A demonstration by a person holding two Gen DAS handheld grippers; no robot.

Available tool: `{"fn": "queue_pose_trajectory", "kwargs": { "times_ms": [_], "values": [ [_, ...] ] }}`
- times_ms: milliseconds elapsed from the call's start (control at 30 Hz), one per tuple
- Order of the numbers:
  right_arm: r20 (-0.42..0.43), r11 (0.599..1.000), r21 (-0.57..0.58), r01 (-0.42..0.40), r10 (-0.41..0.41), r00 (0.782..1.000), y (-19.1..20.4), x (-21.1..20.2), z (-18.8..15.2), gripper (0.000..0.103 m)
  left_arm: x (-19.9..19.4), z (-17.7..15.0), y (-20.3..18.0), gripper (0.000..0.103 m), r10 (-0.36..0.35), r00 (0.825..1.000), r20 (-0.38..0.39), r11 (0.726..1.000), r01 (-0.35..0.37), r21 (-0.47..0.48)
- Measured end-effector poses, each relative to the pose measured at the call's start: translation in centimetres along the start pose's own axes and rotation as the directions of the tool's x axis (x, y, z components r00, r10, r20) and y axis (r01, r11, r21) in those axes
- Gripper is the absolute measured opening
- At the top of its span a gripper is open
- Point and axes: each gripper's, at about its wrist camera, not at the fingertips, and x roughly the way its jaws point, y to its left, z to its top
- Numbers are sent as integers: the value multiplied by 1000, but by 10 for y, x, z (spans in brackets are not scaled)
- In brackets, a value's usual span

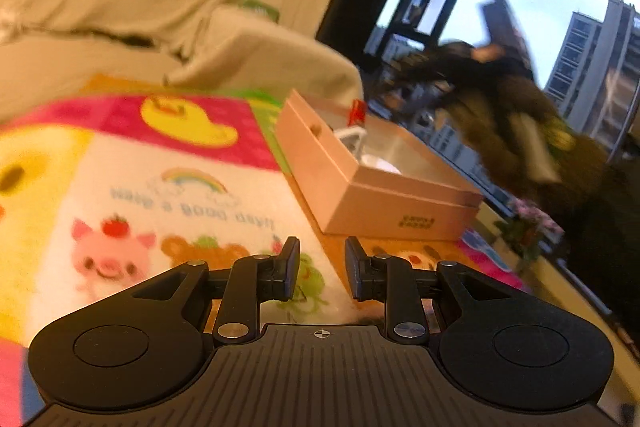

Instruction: Organize rigid objects

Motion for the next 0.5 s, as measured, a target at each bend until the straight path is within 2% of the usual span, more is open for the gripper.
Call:
{"fn": "queue_pose_trajectory", "kwargs": {
  "times_ms": [133, 200, 233, 333, 500],
  "values": [
    [-22, 997, -26, 76, -76, 997, 9, 46, 22, 49, 3, 0, 8, 27, 6, 1000, -18, 999, -7, -46],
    [-45, 996, -32, 89, -90, 995, 10, 61, 25, 24, 4, 0, 10, 27, 11, 1000, -23, 998, -12, -56],
    [-61, 996, -33, 82, -84, 995, 9, 66, 25, 22, 4, 0, 10, 27, 5, 1000, -21, 998, -7, -60],
    [-61, 997, -37, 61, -63, 996, 5, 59, 19, 22, 3, 0, 12, 27, -8, 1000, -18, 998, 7, -70],
    [-65, 999, -47, -13, 10, 998, -7, 2, -11, 23, 4, 0, 15, 27, -9, 1000, -28, 996, 6, -84]
  ]
}}
